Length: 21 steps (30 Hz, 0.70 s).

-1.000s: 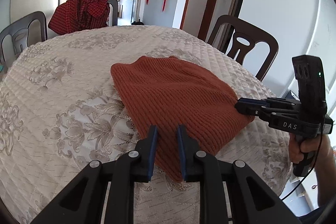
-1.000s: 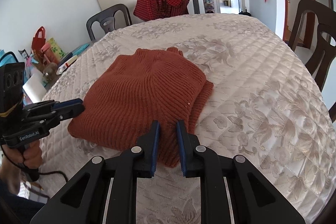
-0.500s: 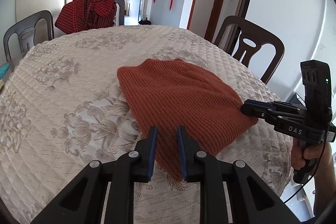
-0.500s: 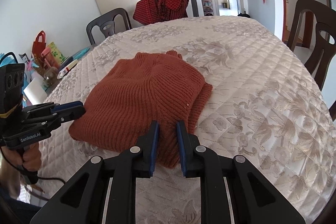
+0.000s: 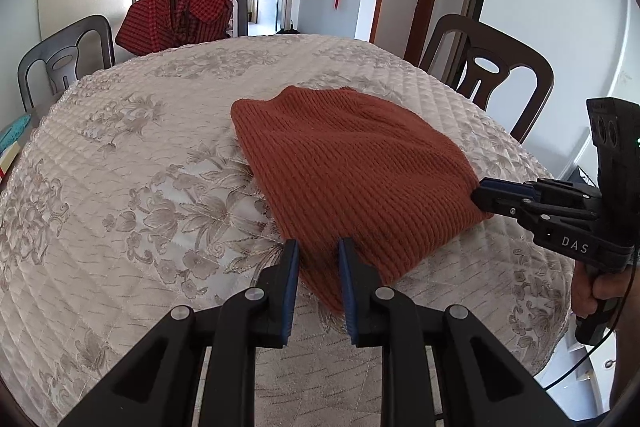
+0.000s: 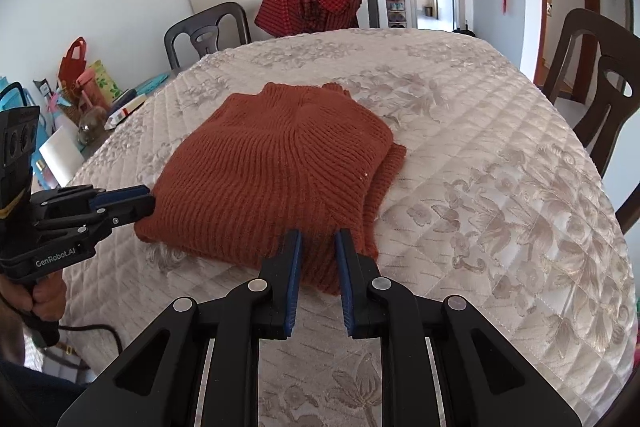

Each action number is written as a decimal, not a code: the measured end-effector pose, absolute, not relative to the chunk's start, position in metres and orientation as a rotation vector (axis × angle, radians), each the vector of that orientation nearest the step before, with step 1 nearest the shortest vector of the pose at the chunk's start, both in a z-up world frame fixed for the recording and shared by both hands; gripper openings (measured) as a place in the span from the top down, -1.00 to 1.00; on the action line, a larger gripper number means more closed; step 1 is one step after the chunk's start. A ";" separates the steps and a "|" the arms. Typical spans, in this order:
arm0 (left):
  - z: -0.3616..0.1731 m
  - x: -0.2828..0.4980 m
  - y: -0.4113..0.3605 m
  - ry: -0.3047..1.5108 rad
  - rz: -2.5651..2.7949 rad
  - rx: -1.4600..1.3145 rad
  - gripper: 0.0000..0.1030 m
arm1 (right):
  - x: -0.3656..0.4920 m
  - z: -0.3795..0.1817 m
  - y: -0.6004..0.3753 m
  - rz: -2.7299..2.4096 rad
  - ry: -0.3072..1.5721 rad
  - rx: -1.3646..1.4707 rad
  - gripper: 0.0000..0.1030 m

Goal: Fold small clothes

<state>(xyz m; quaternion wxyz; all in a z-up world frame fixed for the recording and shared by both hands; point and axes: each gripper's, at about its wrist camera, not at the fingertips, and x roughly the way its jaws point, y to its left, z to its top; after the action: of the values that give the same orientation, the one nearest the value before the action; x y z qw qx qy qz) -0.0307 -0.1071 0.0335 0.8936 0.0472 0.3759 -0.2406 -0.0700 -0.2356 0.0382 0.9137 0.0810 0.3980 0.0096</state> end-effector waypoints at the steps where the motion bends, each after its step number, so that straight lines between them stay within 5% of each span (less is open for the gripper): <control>1: 0.033 -0.030 -0.107 0.780 -0.500 0.095 0.55 | -0.070 0.038 -0.236 0.020 0.820 0.167 0.68; 12: 0.046 -0.026 -0.098 0.795 -0.503 0.048 0.50 | -0.070 0.044 -0.238 0.026 0.821 0.195 0.63; 14: 0.053 -0.024 -0.095 0.780 -0.492 0.041 0.36 | -0.072 0.053 -0.241 0.030 0.796 0.215 0.62; 18: 0.060 -0.015 -0.092 0.759 -0.468 0.032 0.28 | -0.072 0.063 -0.249 0.052 0.754 0.266 0.18; 21: 0.060 -0.007 -0.094 0.759 -0.457 0.033 0.27 | -0.069 0.065 -0.253 0.053 0.738 0.287 0.16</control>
<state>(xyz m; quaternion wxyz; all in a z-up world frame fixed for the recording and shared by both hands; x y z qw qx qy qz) -0.0068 -0.0939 0.0602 0.9032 0.0162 0.3674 -0.2213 -0.0690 -0.2533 0.0653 0.9222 0.1398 0.3595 0.0256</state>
